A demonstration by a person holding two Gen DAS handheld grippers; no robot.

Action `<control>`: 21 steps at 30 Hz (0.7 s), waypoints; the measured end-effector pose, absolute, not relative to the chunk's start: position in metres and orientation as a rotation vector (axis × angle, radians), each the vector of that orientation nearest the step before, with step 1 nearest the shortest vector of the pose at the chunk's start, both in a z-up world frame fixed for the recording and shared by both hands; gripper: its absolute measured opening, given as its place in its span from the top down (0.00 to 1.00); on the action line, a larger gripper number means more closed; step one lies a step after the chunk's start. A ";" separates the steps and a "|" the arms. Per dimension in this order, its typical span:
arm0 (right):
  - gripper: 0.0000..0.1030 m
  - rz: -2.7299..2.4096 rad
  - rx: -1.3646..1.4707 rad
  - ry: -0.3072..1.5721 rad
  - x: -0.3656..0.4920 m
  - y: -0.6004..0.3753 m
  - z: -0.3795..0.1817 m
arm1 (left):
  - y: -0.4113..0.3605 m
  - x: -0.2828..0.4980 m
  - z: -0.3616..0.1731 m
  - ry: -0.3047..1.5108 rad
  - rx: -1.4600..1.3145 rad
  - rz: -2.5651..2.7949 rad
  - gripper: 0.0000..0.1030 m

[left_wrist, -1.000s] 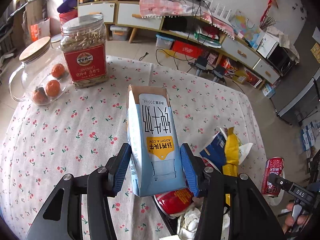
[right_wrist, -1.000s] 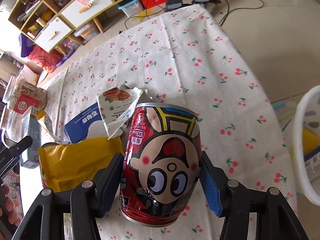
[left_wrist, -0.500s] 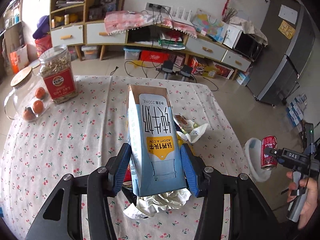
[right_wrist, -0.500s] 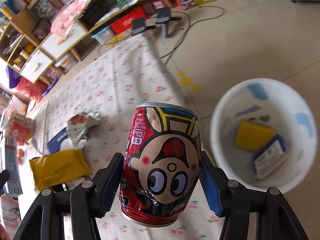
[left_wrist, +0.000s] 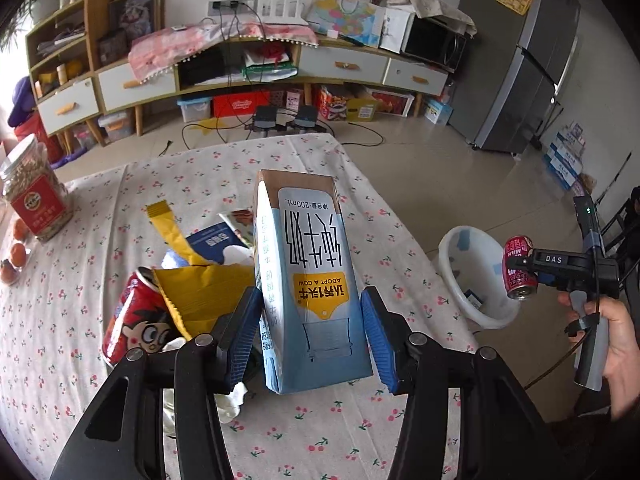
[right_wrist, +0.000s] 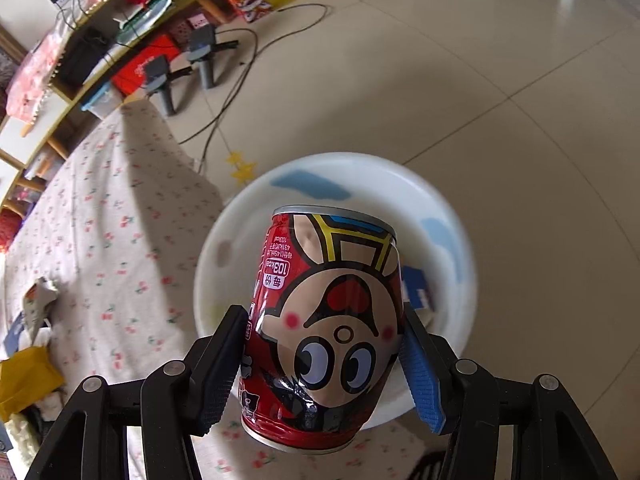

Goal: Collect trash
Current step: 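Move the red cartoon can over the bin and release it with the right tool, then move the milk carton over the bin and release it with the left tool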

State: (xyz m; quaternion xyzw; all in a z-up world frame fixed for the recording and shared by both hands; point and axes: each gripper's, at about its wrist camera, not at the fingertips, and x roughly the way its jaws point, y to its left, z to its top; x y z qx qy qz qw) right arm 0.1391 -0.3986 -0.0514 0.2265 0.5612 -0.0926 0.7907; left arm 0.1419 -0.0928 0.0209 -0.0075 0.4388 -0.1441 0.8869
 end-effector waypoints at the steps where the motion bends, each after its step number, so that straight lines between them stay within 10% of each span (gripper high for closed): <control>1: 0.37 -0.195 0.497 1.210 0.139 -0.401 -0.053 | -0.099 0.144 0.020 0.917 -0.011 -0.312 0.48; 21: 0.28 -0.260 0.503 1.108 0.072 -0.455 -0.013 | -0.255 0.154 -0.017 1.035 0.060 -0.566 0.47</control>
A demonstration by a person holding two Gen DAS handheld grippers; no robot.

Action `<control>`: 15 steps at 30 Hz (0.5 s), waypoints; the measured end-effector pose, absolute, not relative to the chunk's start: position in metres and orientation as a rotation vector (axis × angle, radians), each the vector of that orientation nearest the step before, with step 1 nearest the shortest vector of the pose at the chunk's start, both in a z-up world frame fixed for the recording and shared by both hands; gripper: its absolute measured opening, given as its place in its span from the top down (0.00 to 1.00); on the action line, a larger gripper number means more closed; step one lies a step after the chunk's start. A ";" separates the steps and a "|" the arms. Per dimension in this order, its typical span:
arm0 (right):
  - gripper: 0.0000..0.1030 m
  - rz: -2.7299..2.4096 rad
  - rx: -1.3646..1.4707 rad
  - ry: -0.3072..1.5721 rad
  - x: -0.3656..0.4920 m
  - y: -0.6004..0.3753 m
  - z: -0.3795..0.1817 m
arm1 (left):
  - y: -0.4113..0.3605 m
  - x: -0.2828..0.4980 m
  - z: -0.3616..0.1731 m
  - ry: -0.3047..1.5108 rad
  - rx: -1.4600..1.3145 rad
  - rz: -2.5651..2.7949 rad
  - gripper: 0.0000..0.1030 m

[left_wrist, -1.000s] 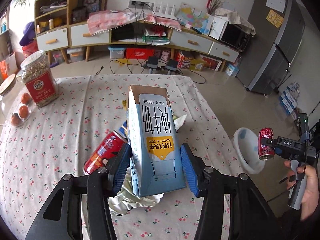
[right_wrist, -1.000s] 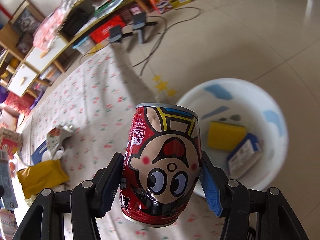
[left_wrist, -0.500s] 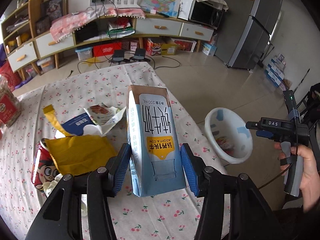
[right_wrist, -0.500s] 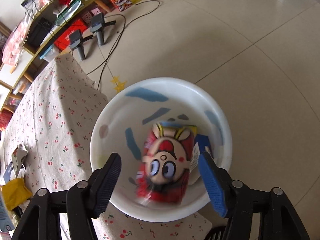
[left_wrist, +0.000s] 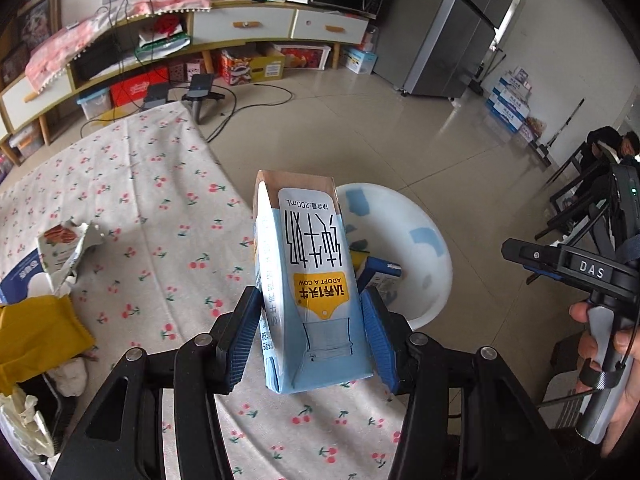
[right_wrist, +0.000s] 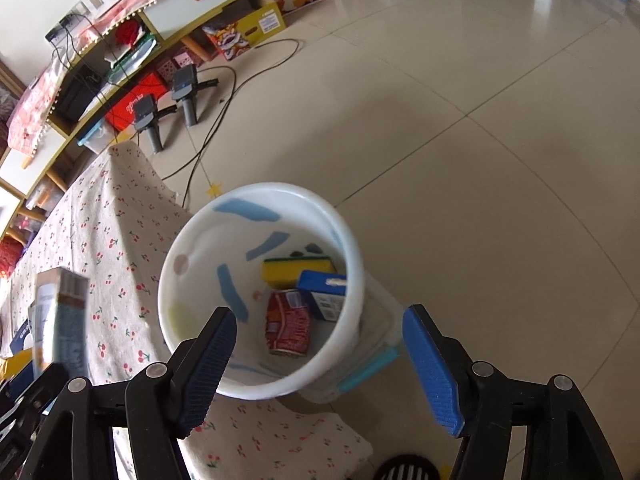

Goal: Collect trash
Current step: 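Move the milk carton over the bin and release it with the left tool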

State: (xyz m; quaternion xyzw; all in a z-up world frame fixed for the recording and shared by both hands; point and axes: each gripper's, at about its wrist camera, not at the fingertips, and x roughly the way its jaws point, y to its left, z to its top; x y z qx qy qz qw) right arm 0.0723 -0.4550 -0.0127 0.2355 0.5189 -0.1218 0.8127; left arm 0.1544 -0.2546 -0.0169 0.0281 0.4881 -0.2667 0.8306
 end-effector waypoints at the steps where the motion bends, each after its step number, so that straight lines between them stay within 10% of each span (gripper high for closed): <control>1: 0.28 -0.267 0.501 1.106 0.068 -0.458 -0.012 | -0.261 0.155 -0.020 1.042 0.065 -0.577 0.47; 15: 0.26 -0.320 0.512 1.114 0.038 -0.482 -0.012 | -0.320 0.165 -0.036 1.069 0.126 -0.650 0.40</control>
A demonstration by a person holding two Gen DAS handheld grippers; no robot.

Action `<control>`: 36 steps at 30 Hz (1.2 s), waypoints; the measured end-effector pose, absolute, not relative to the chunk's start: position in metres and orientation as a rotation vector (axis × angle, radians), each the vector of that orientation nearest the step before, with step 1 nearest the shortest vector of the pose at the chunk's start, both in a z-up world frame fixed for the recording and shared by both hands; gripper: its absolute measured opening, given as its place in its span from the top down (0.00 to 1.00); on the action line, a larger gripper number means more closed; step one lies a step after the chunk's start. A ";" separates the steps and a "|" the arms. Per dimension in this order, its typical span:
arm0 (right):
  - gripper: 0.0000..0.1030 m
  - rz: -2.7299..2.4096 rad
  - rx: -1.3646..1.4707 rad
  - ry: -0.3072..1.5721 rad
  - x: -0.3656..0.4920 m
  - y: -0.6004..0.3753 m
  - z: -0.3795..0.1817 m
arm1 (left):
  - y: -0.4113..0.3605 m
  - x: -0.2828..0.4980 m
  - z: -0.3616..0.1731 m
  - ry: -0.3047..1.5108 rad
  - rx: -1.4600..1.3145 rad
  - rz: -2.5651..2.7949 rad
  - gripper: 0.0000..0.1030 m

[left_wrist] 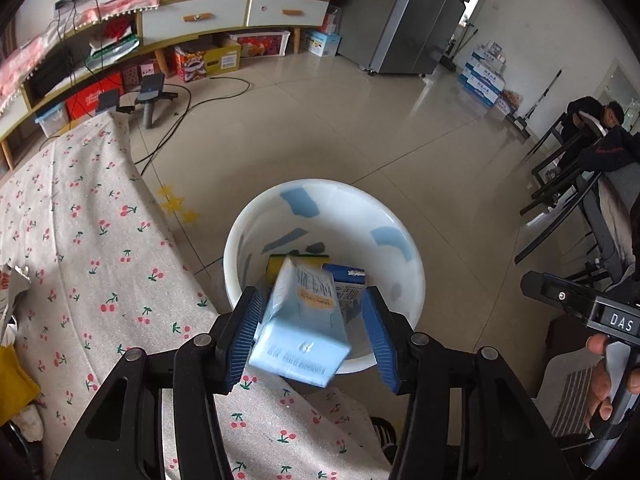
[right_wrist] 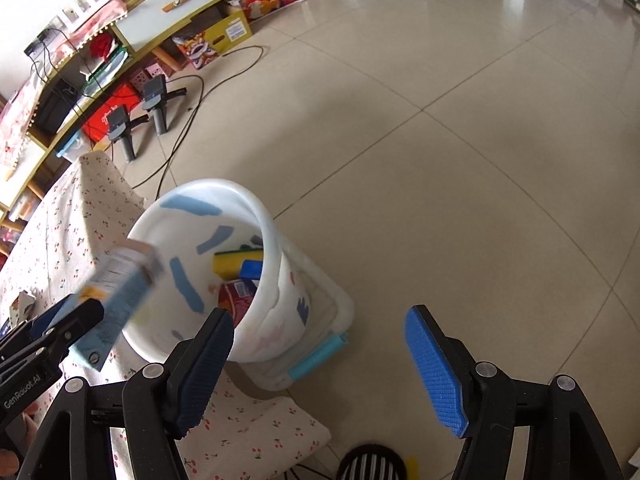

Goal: Collect trash
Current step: 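Move the milk carton over the bin and release it with the left tool, then grasp the crumpled white paper with the left tool while the right tool grasps the yellow wrapper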

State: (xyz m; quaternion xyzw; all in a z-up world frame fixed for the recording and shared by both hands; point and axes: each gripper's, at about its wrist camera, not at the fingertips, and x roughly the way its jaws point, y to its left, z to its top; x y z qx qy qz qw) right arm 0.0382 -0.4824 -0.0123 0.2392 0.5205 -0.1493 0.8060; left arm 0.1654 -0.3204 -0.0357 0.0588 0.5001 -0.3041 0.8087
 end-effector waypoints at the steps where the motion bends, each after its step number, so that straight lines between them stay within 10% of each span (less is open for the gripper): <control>1: 0.26 -0.318 0.513 1.113 0.038 -0.482 -0.012 | -0.319 0.166 -0.035 1.067 0.129 -0.635 0.30; 36: 0.22 -0.095 0.341 1.143 0.089 -0.339 0.003 | -0.041 0.141 -0.007 1.069 -0.002 -0.318 0.00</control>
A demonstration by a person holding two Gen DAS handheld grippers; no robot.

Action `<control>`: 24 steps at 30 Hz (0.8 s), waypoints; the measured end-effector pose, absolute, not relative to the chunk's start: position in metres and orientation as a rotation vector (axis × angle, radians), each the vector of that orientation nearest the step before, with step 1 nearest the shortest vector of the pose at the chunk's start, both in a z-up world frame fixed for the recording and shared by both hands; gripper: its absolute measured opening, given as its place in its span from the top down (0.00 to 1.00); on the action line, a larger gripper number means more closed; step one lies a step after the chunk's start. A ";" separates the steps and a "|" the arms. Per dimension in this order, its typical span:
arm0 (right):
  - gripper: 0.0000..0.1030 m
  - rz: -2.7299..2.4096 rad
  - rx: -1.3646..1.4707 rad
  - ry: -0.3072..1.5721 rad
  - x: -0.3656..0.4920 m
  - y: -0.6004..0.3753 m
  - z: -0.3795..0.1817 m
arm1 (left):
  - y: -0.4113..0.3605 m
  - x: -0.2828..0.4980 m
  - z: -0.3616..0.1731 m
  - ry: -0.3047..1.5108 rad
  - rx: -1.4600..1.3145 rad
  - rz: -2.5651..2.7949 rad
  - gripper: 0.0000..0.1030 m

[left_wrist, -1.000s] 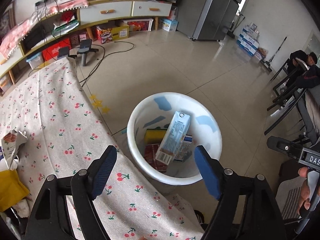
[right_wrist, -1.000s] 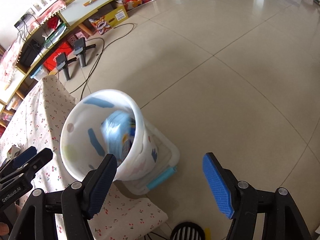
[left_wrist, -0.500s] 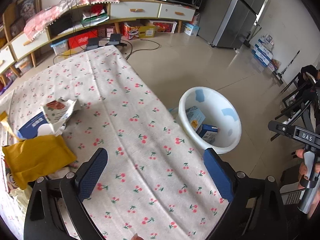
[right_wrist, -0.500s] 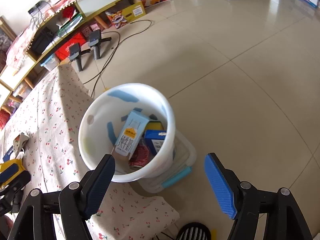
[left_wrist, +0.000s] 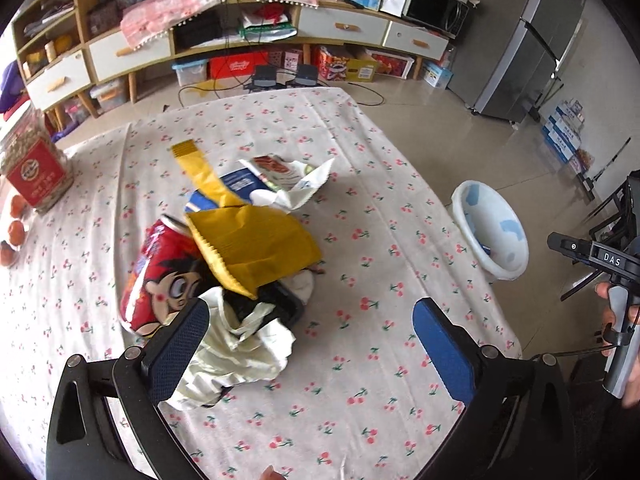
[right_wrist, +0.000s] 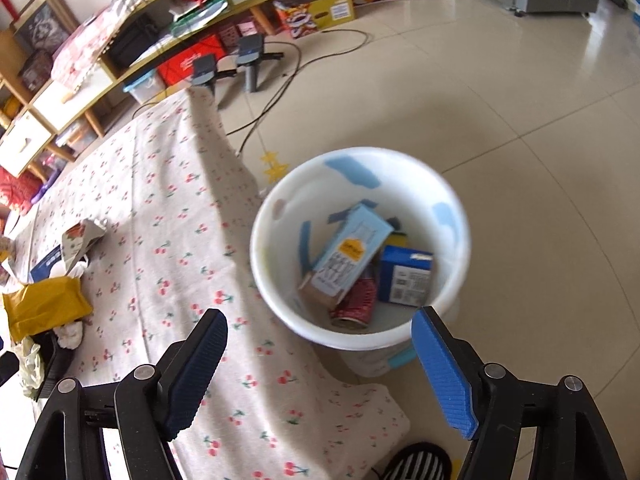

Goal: Collect trash
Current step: 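Grasp the crumpled white paper with the left tool while the right tool grasps the yellow wrapper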

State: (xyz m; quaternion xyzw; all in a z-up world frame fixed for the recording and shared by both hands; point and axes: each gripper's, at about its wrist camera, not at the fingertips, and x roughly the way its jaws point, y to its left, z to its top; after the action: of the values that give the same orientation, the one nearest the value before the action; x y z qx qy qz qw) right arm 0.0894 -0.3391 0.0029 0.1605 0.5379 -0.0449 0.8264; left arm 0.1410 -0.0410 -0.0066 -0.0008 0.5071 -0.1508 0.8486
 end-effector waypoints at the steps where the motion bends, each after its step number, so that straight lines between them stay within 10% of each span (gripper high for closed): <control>1: 0.22 -0.086 0.332 1.147 0.092 -0.333 0.002 | -0.031 0.142 -0.010 1.086 -0.014 -0.310 0.00; 9: 0.22 -0.043 0.281 1.189 0.110 -0.288 -0.008 | 0.024 0.145 -0.022 1.194 -0.179 -0.277 0.03; 13: 0.22 -0.023 0.265 1.196 0.117 -0.270 -0.009 | 0.027 0.148 -0.035 1.259 -0.217 -0.288 0.30; 20: 0.22 0.018 0.247 1.205 0.124 -0.244 -0.009 | 0.019 0.155 -0.051 1.276 -0.168 -0.234 0.37; 24: 0.22 0.041 0.236 1.209 0.127 -0.232 -0.008 | 0.022 0.157 -0.058 1.276 -0.144 -0.193 0.68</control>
State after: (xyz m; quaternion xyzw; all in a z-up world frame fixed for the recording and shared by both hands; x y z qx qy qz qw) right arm 0.1265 -0.2316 -0.0082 0.1105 0.5668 0.0191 0.8162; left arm 0.1568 0.0221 -0.0579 -0.0669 0.5941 -0.0900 0.7965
